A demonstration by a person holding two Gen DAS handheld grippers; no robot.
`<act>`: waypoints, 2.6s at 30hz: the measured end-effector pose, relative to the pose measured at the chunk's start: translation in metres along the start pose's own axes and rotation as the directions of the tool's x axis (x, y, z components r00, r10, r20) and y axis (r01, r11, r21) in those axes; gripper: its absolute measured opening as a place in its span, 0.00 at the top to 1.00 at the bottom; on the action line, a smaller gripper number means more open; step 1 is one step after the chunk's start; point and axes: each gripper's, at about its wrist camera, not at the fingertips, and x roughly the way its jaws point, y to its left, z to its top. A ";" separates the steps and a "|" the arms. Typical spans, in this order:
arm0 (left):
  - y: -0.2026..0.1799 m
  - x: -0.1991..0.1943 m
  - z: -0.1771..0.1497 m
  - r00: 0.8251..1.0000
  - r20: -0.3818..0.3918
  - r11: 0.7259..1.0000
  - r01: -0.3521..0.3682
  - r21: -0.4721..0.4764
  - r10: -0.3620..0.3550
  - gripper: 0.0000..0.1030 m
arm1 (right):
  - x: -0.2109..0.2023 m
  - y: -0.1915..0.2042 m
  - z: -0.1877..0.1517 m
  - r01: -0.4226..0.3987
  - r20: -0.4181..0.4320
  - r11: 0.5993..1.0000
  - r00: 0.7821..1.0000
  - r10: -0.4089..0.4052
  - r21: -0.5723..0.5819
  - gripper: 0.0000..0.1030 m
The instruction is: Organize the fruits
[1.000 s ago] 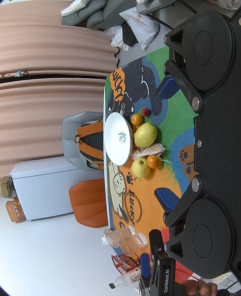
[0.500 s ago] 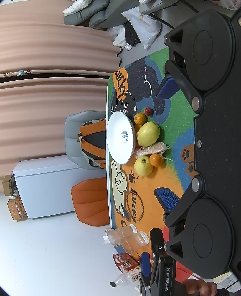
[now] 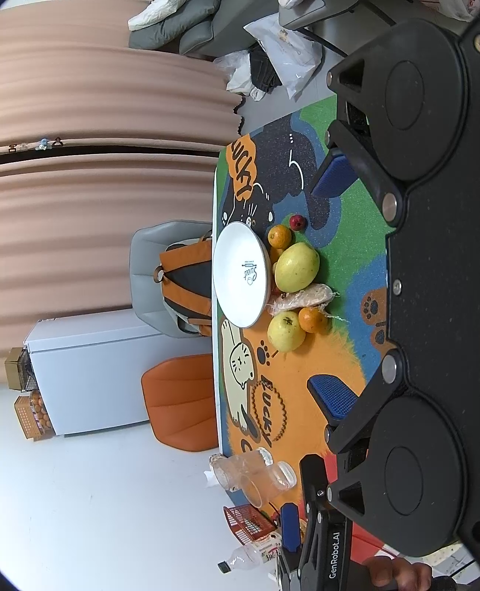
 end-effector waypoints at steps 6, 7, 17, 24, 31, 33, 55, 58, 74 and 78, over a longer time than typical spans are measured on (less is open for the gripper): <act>0.000 0.004 -0.003 1.000 -0.008 1.000 0.001 0.000 -0.001 0.00 | 0.003 -0.002 -0.001 -0.008 -0.004 1.000 1.000 0.008 0.005 0.00; 0.000 0.006 -0.005 1.000 -0.009 1.000 0.003 0.000 -0.003 0.00 | 0.004 -0.002 -0.002 -0.009 -0.005 1.000 1.000 0.009 0.006 0.00; -0.004 0.023 -0.006 1.000 -0.007 1.000 0.006 0.019 -0.006 0.00 | 0.022 -0.007 -0.006 -0.034 -0.013 0.999 0.999 0.034 0.005 0.00; -0.006 0.046 -0.006 1.000 -0.009 1.000 -0.001 0.013 0.001 0.00 | 0.041 -0.021 -0.011 -0.051 -0.015 0.998 0.999 0.051 0.044 0.00; 0.001 0.073 -0.009 1.000 -0.010 1.000 0.008 -0.028 -0.008 0.00 | 0.064 -0.040 -0.017 -0.061 -0.005 0.994 0.998 0.062 0.091 0.00; 0.003 0.081 -0.011 1.000 -0.015 0.999 0.009 -0.037 -0.010 0.00 | 0.070 -0.044 -0.018 -0.066 0.001 0.993 0.998 0.066 0.095 0.01; 0.014 0.164 -0.002 0.997 -0.068 0.995 0.018 -0.099 -0.025 0.10 | 0.153 -0.067 -0.011 -0.119 -0.074 0.981 0.989 0.132 0.152 0.21; 0.016 0.176 0.001 0.996 -0.081 0.994 0.020 -0.108 -0.028 0.11 | 0.166 -0.070 -0.008 -0.121 -0.087 0.980 0.987 0.136 0.160 0.24; 0.024 0.227 0.031 0.990 -0.142 0.986 -0.042 -0.163 0.019 0.13 | 0.214 -0.074 0.007 -0.166 -0.149 0.967 0.969 0.196 0.191 0.43; 0.023 0.239 0.037 0.988 -0.153 0.985 -0.058 -0.163 0.032 0.13 | 0.223 -0.075 0.009 -0.185 -0.157 0.961 0.963 0.219 0.207 0.43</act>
